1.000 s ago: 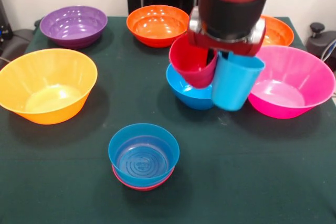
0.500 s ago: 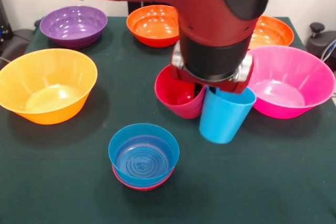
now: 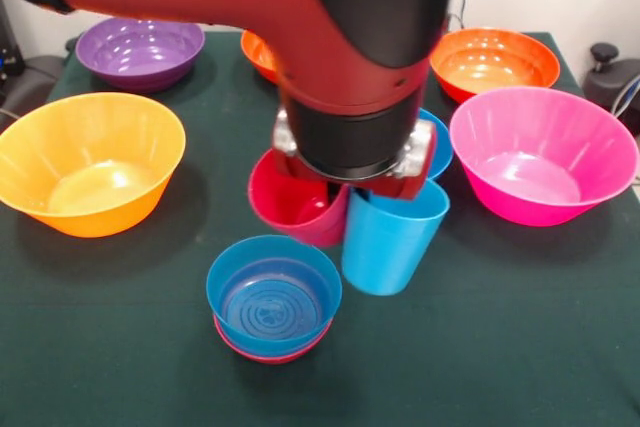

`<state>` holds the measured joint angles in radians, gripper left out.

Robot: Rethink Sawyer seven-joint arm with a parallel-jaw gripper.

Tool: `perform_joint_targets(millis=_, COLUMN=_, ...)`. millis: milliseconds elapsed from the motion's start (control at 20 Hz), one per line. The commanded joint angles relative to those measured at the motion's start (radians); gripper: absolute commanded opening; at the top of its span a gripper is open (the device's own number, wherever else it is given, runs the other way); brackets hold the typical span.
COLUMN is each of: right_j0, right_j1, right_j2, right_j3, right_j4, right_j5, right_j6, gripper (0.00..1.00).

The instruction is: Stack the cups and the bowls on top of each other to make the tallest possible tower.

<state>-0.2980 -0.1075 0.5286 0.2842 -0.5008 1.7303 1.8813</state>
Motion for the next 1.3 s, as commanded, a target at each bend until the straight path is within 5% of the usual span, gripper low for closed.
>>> perform_joint_targets(millis=50, right_j0=-0.041, right_j1=-0.002, right_j2=0.264, right_j3=-0.099, right_j4=-0.241, right_j5=0.139, right_j6=-0.353, gripper=0.00)
perform_joint_targets(millis=400, right_j0=-0.085, right_j1=-0.014, right_j2=0.455, right_j3=-0.099, right_j4=-0.442, right_j5=0.180, right_j6=-0.400, gripper=0.00)
perform_joint_targets(millis=700, right_j0=-0.108, right_j1=-0.007, right_j2=0.540, right_j3=-0.079, right_j4=-0.531, right_j5=0.172, right_j6=-0.400, gripper=0.00)
perform_joint_targets(millis=1300, right_j0=-0.134, right_j1=0.011, right_j2=0.467, right_j3=0.019, right_j4=-0.461, right_j5=0.076, right_j6=-0.352, gripper=0.00)
